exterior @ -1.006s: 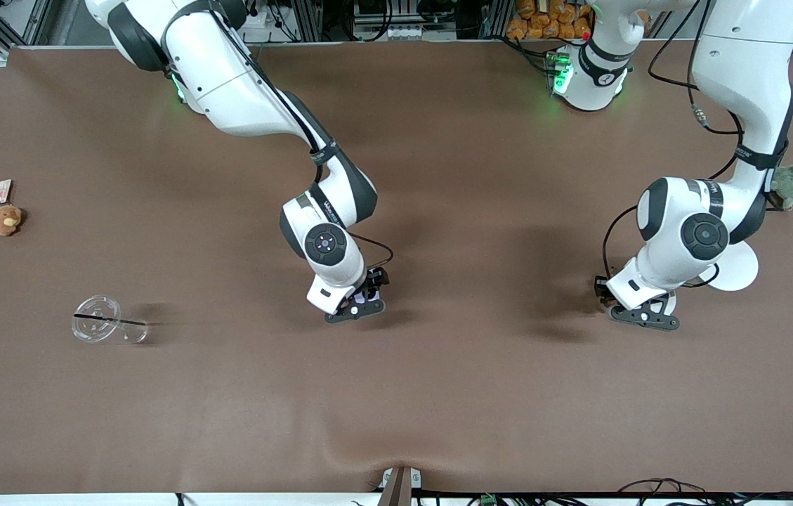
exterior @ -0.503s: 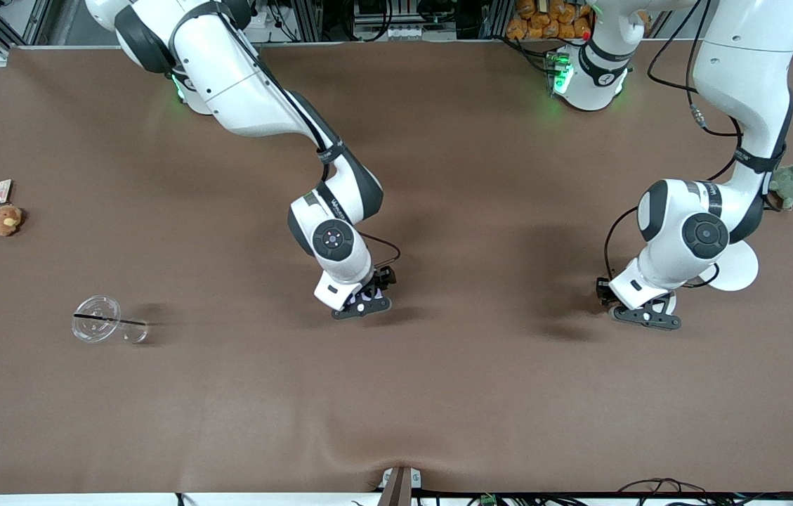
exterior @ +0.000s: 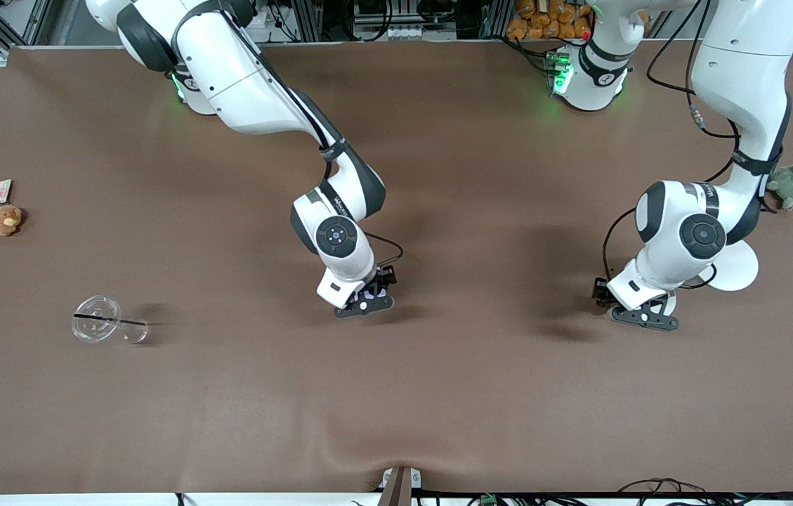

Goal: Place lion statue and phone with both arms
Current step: 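Close the right gripper on the white flip phone, then carry the lion to the lamp base while the right gripper carries the phone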

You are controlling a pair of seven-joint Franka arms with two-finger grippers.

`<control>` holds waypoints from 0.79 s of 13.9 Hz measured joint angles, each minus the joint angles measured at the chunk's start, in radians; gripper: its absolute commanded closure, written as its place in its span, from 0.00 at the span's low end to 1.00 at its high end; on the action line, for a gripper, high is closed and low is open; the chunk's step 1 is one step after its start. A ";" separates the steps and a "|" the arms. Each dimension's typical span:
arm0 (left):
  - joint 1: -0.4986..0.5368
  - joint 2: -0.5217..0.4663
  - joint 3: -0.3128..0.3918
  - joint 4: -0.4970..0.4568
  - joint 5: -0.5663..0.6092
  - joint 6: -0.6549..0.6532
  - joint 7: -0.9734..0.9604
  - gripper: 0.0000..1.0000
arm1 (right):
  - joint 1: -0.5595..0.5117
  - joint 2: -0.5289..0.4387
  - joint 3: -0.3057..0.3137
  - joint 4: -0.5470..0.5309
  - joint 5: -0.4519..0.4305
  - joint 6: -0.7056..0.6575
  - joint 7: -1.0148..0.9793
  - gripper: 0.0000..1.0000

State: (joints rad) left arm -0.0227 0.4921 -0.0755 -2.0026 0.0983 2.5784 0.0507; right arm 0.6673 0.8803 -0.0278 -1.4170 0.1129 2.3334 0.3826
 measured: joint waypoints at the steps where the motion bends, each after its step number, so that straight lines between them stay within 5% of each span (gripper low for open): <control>1: 0.000 0.000 -0.001 0.001 0.000 0.003 0.000 0.00 | 0.000 0.000 0.000 0.000 0.000 0.000 0.000 0.83; 5: 0.000 -0.026 -0.020 0.012 0.000 0.005 0.000 0.00 | -0.035 -0.016 -0.035 0.012 0.000 -0.035 0.011 0.78; 11: -0.002 -0.098 -0.111 0.037 0.000 -0.098 -0.055 0.00 | -0.349 -0.151 -0.051 0.030 0.000 -0.265 -0.107 0.78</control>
State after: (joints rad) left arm -0.0246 0.3943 -0.1869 -1.9660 0.0982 2.4809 -0.0041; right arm 0.3179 0.7292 -0.0792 -1.3875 0.1125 2.0685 0.2761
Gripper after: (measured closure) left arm 0.000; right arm 0.163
